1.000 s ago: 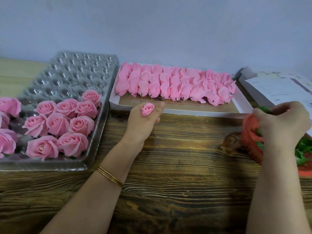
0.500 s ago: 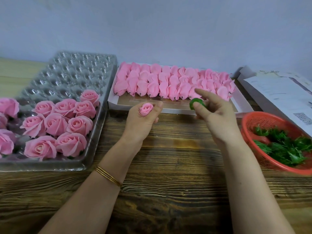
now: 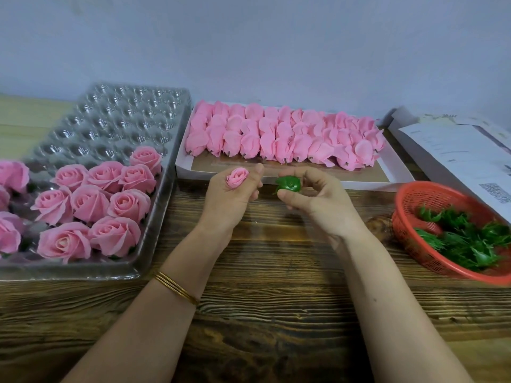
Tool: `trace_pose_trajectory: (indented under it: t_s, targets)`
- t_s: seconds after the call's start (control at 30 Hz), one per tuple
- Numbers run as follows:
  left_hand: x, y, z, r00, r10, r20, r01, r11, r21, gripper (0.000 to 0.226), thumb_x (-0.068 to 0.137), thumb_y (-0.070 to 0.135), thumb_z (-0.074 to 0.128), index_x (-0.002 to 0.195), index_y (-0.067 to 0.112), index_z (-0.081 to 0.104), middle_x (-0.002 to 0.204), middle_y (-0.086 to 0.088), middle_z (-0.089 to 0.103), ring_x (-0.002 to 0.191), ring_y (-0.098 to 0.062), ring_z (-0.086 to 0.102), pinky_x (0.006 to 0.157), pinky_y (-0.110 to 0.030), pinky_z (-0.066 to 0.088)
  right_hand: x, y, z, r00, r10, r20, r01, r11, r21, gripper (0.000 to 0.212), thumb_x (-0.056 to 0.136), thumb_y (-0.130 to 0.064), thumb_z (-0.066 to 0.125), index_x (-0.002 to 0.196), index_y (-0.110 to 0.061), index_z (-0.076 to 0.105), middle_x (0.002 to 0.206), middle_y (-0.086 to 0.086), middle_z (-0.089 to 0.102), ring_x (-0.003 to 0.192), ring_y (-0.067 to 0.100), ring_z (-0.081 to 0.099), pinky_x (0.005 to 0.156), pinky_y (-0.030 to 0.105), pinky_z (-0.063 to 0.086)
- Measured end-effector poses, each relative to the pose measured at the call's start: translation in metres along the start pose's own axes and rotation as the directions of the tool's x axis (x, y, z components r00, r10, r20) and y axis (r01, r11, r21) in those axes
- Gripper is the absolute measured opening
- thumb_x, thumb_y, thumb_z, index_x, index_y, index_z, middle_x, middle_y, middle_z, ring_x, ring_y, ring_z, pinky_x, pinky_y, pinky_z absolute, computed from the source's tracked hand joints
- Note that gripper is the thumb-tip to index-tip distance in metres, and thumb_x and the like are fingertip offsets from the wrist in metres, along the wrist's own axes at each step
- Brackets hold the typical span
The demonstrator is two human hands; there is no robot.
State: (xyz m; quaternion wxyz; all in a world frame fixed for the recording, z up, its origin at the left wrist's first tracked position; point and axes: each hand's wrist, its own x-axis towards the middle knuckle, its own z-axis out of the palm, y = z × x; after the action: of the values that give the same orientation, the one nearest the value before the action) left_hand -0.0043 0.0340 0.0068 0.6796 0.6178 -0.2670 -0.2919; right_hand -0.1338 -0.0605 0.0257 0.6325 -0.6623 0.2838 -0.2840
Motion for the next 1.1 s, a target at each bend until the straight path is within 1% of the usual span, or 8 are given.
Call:
trace_pose_trajectory:
  t_s: [0.17, 0.3, 0.43, 0.6, 0.73, 0.87, 1.03, 1.1]
  targets:
    - [0.001, -0.001, 0.0, 1.0, -0.005, -0.002, 0.006, 1.0, 0.022, 0.036, 0.092, 0.042, 0.066, 0.058, 0.033, 0.068, 0.06, 0.007, 0.061, 0.066, -0.009, 0.058, 0.075, -0.032, 0.047, 0.0, 0.001, 0.007, 0.998, 0.05, 0.035, -0.053, 0.994, 0.091, 0.024, 0.085, 0.01, 0.067, 0.093, -0.013, 0.068, 0.081, 0.001, 0.058, 0.065, 0.005, 0.063, 0.063, 0.017, 0.055]
    - [0.001, 0.0, -0.001, 1.0, -0.019, 0.004, 0.019, 1.0, 0.016, 0.035, 0.092, 0.043, 0.065, 0.059, 0.035, 0.069, 0.061, 0.007, 0.063, 0.065, -0.005, 0.059, 0.073, -0.028, 0.047, -0.001, 0.003, 0.009, 0.998, 0.054, 0.041, -0.056, 0.997, 0.05, 0.019, 0.086, 0.009, 0.067, 0.091, -0.01, 0.065, 0.083, 0.005, 0.057, 0.065, 0.01, 0.064, 0.064, 0.02, 0.058]
    - [0.001, 0.001, -0.001, 0.999, -0.031, 0.006, 0.031, 1.0, 0.0, 0.039, 0.093, 0.042, 0.064, 0.055, 0.035, 0.068, 0.06, 0.009, 0.062, 0.065, -0.003, 0.06, 0.072, -0.026, 0.048, -0.002, 0.003, 0.009, 0.999, 0.048, 0.006, -0.047, 0.996, -0.076, 0.032, 0.075, 0.01, 0.077, 0.092, -0.015, 0.066, 0.088, 0.004, 0.06, 0.066, 0.012, 0.066, 0.062, 0.021, 0.056]
    - [0.004, 0.002, 0.0, 0.996, -0.086, -0.012, 0.084, 0.992, -0.091, 0.045, 0.094, 0.039, 0.062, 0.051, 0.033, 0.068, 0.061, 0.01, 0.064, 0.08, -0.013, 0.061, 0.087, -0.036, 0.053, -0.003, 0.004, 0.014, 0.996, 0.082, 0.015, -0.082, 0.996, -0.03, 0.028, 0.079, 0.013, 0.072, 0.096, -0.009, 0.065, 0.09, 0.007, 0.059, 0.064, 0.012, 0.067, 0.06, 0.02, 0.057]
    - [0.004, 0.003, -0.002, 0.993, -0.121, -0.013, 0.118, 0.981, -0.155, 0.04, 0.089, 0.044, 0.063, 0.054, 0.028, 0.069, 0.065, 0.008, 0.067, 0.081, -0.011, 0.063, 0.091, -0.038, 0.054, -0.002, 0.007, 0.015, 0.996, 0.087, 0.011, -0.087, 0.995, -0.051, 0.021, 0.083, 0.003, 0.074, 0.095, -0.013, 0.069, 0.082, 0.0, 0.063, 0.069, 0.013, 0.067, 0.069, 0.025, 0.061]
    - [0.005, 0.002, -0.001, 0.988, -0.153, -0.029, 0.145, 0.972, -0.186, 0.032, 0.091, 0.041, 0.064, 0.07, 0.017, 0.066, 0.071, 0.005, 0.07, 0.078, -0.006, 0.067, 0.081, -0.028, 0.054, -0.001, 0.007, 0.012, 0.998, 0.061, -0.009, -0.061, 0.974, -0.216, 0.014, 0.083, -0.014, 0.078, 0.09, -0.025, 0.073, 0.078, -0.002, 0.067, 0.075, 0.012, 0.061, 0.079, 0.032, 0.055]
    - [0.006, 0.003, -0.001, 0.988, -0.148, -0.033, 0.14, 0.976, -0.168, 0.032, 0.094, 0.038, 0.062, 0.072, 0.016, 0.065, 0.07, 0.007, 0.069, 0.076, -0.004, 0.067, 0.079, -0.027, 0.053, -0.001, 0.007, 0.012, 0.996, 0.092, 0.0, -0.091, 0.986, -0.143, 0.013, 0.09, -0.013, 0.07, 0.094, -0.024, 0.074, 0.081, -0.001, 0.067, 0.067, 0.0, 0.059, 0.069, 0.015, 0.051]
    - [0.005, 0.003, 0.0, 0.99, -0.139, -0.038, 0.13, 0.976, -0.172, 0.035, 0.094, 0.038, 0.062, 0.065, 0.019, 0.064, 0.069, 0.006, 0.069, 0.075, -0.005, 0.066, 0.078, -0.027, 0.053, -0.001, 0.007, 0.013, 0.992, 0.123, 0.026, -0.12, 0.989, -0.089, 0.015, 0.092, -0.009, 0.066, 0.102, -0.015, 0.074, 0.08, -0.002, 0.068, 0.071, 0.003, 0.063, 0.072, 0.016, 0.052]
